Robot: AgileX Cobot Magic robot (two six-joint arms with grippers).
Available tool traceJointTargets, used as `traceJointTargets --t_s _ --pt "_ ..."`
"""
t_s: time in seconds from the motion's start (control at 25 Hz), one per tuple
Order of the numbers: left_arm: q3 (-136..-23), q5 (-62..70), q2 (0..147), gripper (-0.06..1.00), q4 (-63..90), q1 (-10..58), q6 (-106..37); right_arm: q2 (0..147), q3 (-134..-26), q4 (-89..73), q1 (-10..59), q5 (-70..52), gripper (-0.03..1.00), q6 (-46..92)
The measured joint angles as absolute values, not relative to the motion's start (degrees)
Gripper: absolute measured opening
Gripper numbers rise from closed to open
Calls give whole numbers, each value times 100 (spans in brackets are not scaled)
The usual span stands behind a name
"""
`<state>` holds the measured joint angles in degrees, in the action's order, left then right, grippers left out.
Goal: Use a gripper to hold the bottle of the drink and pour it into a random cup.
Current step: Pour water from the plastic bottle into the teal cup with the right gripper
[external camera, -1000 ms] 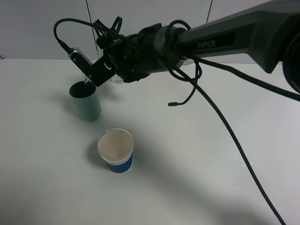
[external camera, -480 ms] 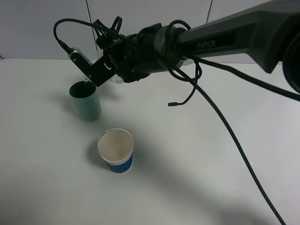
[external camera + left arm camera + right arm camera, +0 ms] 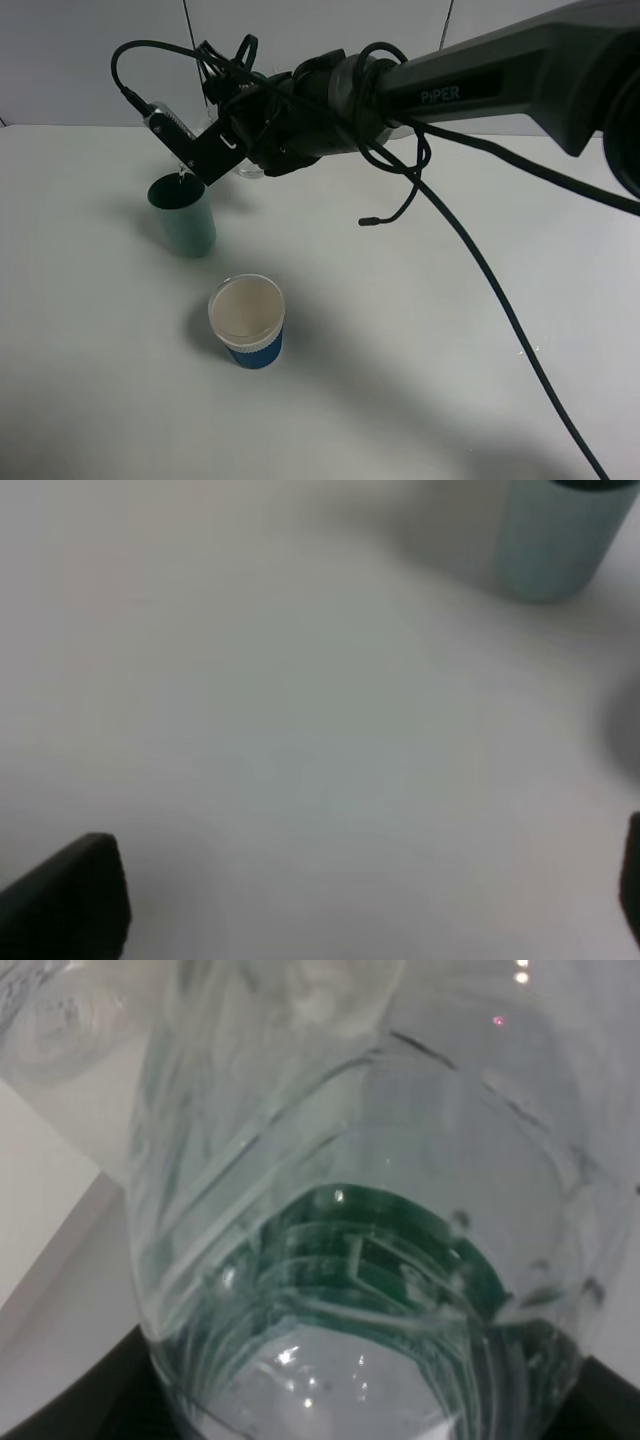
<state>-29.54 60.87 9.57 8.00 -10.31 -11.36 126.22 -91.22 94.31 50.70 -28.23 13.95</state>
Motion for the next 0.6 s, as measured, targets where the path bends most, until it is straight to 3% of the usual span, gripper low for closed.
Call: traceJointTargets --t_s 0.6 --pt "-2954 6087 957 99 800 -1031 -1136 12622 -9122 9431 5070 -2809 57 1462"
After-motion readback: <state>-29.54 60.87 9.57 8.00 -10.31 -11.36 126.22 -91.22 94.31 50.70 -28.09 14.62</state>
